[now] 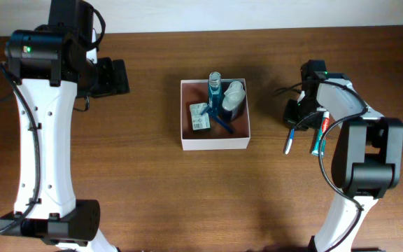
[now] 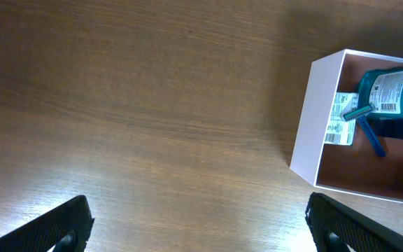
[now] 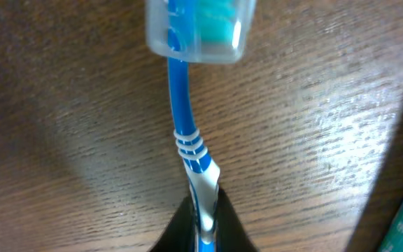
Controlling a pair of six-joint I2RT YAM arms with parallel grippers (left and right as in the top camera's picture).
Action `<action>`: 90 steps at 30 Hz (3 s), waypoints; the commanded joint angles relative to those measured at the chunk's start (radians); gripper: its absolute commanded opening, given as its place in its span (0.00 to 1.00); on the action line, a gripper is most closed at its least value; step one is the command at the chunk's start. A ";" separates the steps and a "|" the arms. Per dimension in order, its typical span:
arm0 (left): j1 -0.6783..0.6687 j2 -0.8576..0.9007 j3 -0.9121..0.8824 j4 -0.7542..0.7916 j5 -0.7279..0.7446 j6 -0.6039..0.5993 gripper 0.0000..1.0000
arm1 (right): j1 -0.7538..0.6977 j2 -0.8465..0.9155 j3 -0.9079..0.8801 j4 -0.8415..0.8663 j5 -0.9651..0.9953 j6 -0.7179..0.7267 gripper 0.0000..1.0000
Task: Pack container
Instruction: 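Grasp the blue toothbrush with the right gripper, then place the toothbrush into the box and release it, then grasp the Colgate toothpaste tube with the right gripper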
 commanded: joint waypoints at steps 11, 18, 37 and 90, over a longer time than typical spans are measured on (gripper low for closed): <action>-0.001 -0.007 0.010 -0.001 -0.008 0.012 0.99 | 0.121 -0.291 0.185 -0.146 -0.073 -0.120 0.04; -0.001 -0.007 0.010 -0.001 -0.008 0.012 0.99 | 0.447 -0.463 0.218 -0.131 -0.085 -0.529 0.04; -0.001 -0.007 0.010 -0.001 -0.008 0.012 0.99 | 0.597 -0.158 0.210 -0.030 0.003 -1.142 0.05; -0.001 -0.007 0.010 -0.001 -0.008 0.012 0.99 | -0.227 -0.018 -0.033 -0.039 -0.058 -0.138 0.29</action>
